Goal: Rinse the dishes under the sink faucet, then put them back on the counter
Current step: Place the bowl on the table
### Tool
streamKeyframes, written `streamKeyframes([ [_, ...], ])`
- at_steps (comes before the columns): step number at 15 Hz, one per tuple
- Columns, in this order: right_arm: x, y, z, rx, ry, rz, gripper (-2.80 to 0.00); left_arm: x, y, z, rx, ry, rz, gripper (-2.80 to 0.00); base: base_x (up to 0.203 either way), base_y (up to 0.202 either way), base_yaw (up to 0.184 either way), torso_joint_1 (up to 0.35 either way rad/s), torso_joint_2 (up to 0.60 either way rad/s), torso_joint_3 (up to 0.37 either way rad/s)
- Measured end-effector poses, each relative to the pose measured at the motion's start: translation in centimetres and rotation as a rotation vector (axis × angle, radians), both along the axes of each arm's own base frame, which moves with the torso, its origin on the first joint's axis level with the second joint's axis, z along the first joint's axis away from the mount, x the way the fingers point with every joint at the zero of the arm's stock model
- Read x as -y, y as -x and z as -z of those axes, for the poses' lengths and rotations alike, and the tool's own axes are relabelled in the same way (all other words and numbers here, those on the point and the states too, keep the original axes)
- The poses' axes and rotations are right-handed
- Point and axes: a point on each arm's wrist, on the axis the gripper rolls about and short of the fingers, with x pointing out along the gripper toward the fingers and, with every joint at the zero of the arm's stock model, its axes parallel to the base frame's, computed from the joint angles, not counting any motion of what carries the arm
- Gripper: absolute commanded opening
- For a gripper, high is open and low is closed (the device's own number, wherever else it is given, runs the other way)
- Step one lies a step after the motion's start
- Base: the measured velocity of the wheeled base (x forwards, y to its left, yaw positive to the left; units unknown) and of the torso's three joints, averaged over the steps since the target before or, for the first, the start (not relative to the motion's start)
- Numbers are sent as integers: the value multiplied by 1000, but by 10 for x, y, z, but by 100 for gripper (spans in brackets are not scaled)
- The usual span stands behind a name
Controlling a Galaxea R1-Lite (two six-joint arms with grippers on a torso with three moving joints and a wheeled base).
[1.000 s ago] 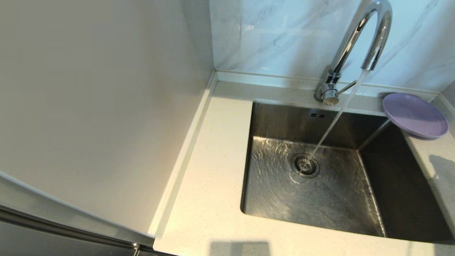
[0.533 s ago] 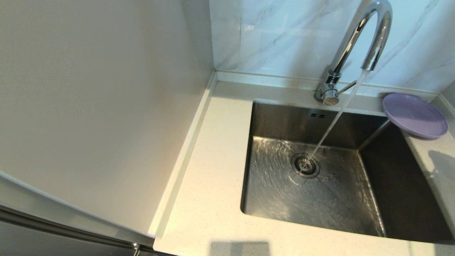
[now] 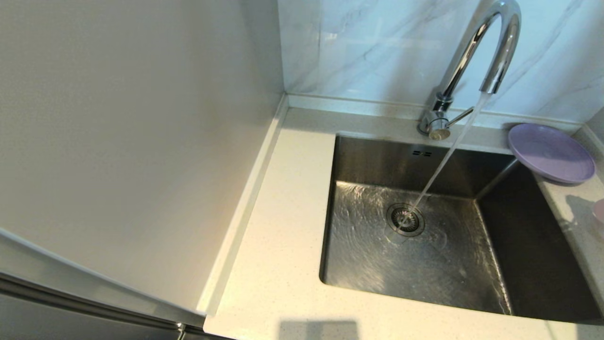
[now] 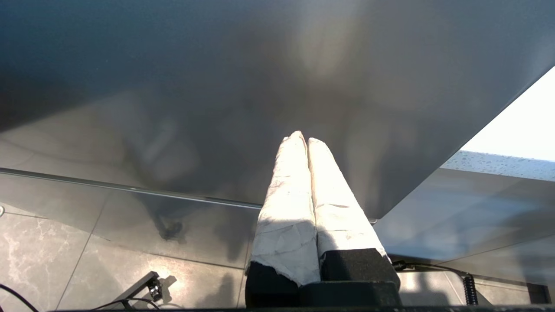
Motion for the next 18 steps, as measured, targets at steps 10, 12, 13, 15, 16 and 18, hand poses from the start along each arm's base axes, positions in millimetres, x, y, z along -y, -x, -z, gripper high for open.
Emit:
streamKeyframes([
  [10,-4,-4,18,-59,-38,-18,-280,0,0,0,0,0,0,-280,0,0,0,0,0,0],
  [12,-4,-5,20,-64,-41,-18,-280,0,0,0,0,0,0,-280,0,0,0,0,0,0],
  [13,-3,-5,20,-65,-42,-18,-280,0,0,0,0,0,0,-280,0,0,0,0,0,0],
  [15,-3,-5,21,-68,-42,-17,-280,0,0,0,0,0,0,-280,0,0,0,0,0,0],
  [16,-3,-4,22,-73,-44,-17,0,0,0,0,0,0,0,-280,0,0,0,0,0,0],
  [18,-3,-4,24,-80,-47,-16,0,0,0,0,0,0,0,-280,0,0,0,0,0,0],
])
